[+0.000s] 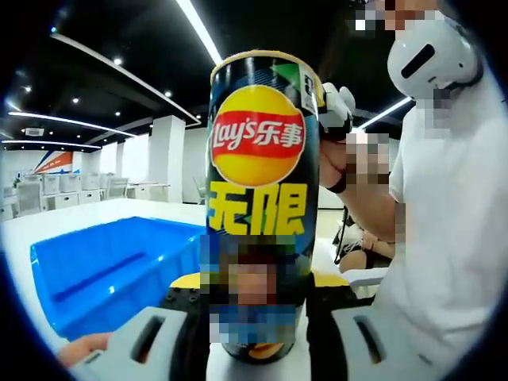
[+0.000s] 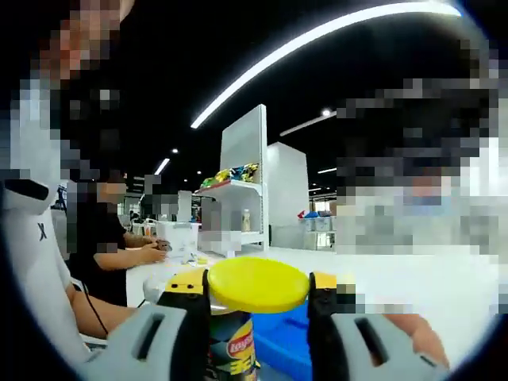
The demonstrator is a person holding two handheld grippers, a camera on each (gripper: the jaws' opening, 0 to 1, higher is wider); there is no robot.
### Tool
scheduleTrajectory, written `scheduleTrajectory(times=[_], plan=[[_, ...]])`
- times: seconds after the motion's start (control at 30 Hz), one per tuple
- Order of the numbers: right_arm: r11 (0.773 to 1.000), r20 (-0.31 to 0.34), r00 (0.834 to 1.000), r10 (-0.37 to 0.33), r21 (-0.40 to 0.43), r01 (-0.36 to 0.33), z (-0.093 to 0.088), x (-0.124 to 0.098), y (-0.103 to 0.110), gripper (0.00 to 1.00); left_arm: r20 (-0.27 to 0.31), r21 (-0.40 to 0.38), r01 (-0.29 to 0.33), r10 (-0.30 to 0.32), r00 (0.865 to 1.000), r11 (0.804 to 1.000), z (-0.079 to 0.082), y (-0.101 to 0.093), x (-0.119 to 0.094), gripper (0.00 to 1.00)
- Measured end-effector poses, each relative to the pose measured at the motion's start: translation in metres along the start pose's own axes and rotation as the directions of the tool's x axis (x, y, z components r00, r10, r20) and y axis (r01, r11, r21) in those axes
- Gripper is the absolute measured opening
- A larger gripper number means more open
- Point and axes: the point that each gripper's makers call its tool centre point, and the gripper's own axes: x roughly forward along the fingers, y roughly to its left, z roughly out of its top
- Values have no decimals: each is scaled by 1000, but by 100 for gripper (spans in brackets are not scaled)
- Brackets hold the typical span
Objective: Open the lid of the chip container on the table, take out the chips, place them into the box in front of the container, and close the lid
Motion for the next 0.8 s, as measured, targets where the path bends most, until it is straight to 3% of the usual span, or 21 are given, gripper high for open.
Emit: scheduleTrajectory(times=[0.13,0.3,0.43,0.57,0.8], plan=[[988,-23,990,-137,-77,135,-10,-20,-37,46,1,1,-2,2,1000,1000,0,0,0,46],[955,-85,957,-279,-124,268,-39,-51,-77,46,4,2,-3,3,1000,1000,0,0,-1,46],[939,-114,935,-337,-113,325,-56,-69,-97,46,3,2,-4,4,1000,1000,-1,-1,-1,46],[897,-170,891,-422,-223,382,-78,-83,-118,46,1,3,-6,6,1000,1000,-1,-1,-1,46],[894,-205,875,-438,-200,400,-98,-87,-129,47,-1,4,-10,10,1000,1000,-1,-1,-1,46]])
